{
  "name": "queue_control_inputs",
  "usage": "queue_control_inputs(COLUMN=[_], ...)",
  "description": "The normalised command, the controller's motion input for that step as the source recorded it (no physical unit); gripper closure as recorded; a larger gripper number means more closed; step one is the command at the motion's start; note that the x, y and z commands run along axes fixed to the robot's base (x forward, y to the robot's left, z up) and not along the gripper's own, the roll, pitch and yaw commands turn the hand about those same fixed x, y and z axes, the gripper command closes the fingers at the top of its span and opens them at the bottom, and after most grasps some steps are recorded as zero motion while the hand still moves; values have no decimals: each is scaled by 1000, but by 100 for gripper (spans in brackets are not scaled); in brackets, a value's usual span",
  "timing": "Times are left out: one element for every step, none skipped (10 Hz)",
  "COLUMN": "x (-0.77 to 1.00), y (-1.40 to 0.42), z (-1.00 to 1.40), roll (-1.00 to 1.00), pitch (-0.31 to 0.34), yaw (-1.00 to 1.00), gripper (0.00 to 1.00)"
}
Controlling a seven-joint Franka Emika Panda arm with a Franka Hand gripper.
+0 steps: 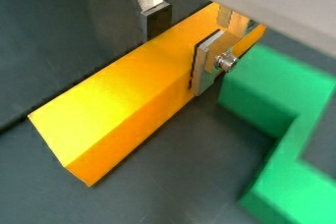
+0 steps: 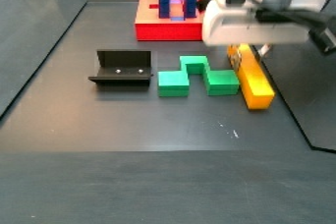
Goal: Pick up the yellow object. Move up. Move to above the board. Insert the yellow object.
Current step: Move up, then move to above the board.
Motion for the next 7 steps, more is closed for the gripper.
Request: queue_control_inputs(x=[-30,-7,0,-18,-38,-26,1], y=[44,30,0,-6,-5,4,1], z=[686,321,1400,1400,1400,1400,1400], roll=[5,30,0,1,12,45,41], pitch=[42,29,0,32,41,19,27], yaw=[25,5,0,-1,-2,2,2], gripper=[100,100,100,100,100,100,100])
